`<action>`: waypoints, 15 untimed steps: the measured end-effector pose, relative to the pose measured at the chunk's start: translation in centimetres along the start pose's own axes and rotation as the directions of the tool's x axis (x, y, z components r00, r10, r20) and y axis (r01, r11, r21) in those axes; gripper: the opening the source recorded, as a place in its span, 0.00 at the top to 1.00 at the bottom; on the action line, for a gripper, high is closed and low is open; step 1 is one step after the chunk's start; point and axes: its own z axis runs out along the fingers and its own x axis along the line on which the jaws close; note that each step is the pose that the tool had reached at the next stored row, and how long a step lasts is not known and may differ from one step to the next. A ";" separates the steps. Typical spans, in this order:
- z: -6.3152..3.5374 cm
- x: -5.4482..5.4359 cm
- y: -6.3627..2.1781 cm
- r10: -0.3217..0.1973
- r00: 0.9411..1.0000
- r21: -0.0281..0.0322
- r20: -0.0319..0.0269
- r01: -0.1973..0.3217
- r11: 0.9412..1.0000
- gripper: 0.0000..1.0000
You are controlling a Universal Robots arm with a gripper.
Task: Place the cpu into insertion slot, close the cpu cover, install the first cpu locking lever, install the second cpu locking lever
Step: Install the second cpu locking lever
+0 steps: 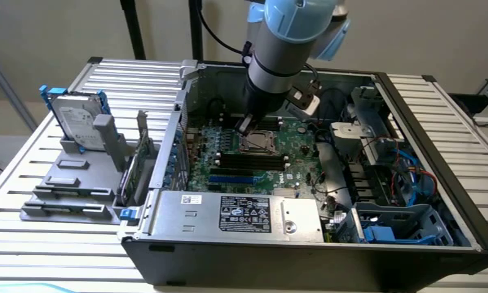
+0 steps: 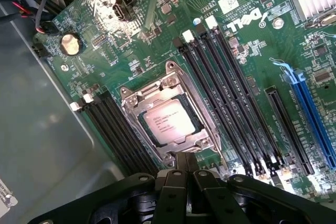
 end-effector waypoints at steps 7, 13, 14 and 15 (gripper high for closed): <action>-0.53 -0.8 -0.07 0.000 1.000 -0.004 0.004 0.000 1.000 0.89; -1.27 -1.5 0.19 0.000 1.000 -0.005 0.005 0.000 1.000 0.89; -1.37 -1.7 0.31 0.000 1.000 -0.005 0.005 0.000 1.000 0.89; -1.45 -2.0 0.43 0.000 1.000 -0.004 0.005 0.000 1.000 0.89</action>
